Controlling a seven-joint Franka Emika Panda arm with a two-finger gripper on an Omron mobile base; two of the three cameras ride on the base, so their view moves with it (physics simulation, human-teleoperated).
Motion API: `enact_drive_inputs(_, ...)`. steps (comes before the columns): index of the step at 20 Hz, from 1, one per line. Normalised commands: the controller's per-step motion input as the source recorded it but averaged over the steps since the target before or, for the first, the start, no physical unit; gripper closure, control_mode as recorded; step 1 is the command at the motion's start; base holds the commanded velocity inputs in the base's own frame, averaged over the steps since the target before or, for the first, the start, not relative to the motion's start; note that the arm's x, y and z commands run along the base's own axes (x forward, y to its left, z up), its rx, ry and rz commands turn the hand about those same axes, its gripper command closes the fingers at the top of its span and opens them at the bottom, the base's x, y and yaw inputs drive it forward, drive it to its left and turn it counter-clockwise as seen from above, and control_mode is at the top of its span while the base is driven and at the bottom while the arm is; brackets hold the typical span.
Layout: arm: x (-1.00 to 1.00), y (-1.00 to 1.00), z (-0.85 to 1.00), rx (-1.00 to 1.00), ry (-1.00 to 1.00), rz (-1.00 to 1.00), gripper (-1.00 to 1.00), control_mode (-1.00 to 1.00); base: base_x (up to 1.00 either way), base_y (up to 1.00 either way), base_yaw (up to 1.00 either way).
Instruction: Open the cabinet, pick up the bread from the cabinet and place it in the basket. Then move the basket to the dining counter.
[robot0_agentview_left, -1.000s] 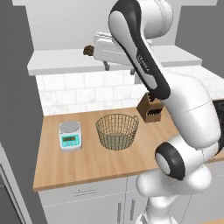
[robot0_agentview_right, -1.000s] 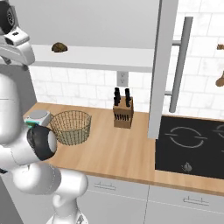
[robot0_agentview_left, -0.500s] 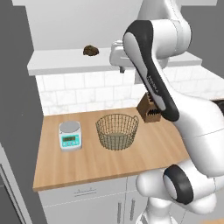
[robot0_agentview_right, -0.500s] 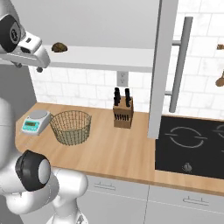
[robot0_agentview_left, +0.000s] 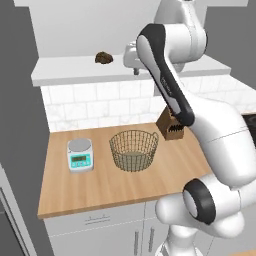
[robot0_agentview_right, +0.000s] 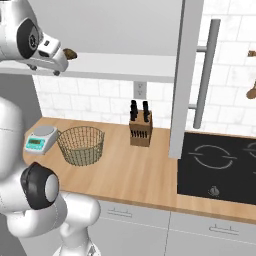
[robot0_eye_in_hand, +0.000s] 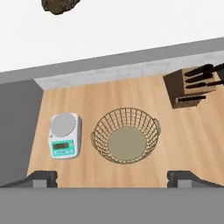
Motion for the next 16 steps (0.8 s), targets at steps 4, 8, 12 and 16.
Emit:
enact_drive_inputs(4,0.47,0.01,-0.13,0.00,-0.20,0.16,-1.00,-1.00,0.00,0.00,0.00)
enact_drive_inputs(8,0.44,0.03,-0.28,0.00,-0.41,0.16,-1.00,-1.00,0.00,0.00,0.00)
enact_drive_inputs(12,0.76,0.06,0.05,0.00,-0.18,0.10,-1.00,-1.00,0.00,0.00,0.00)
enact_drive_inputs(16,0.71,0.16,0.10,0.00,-0.01,0.11,-1.00,-1.00,0.00,0.00,0.00)
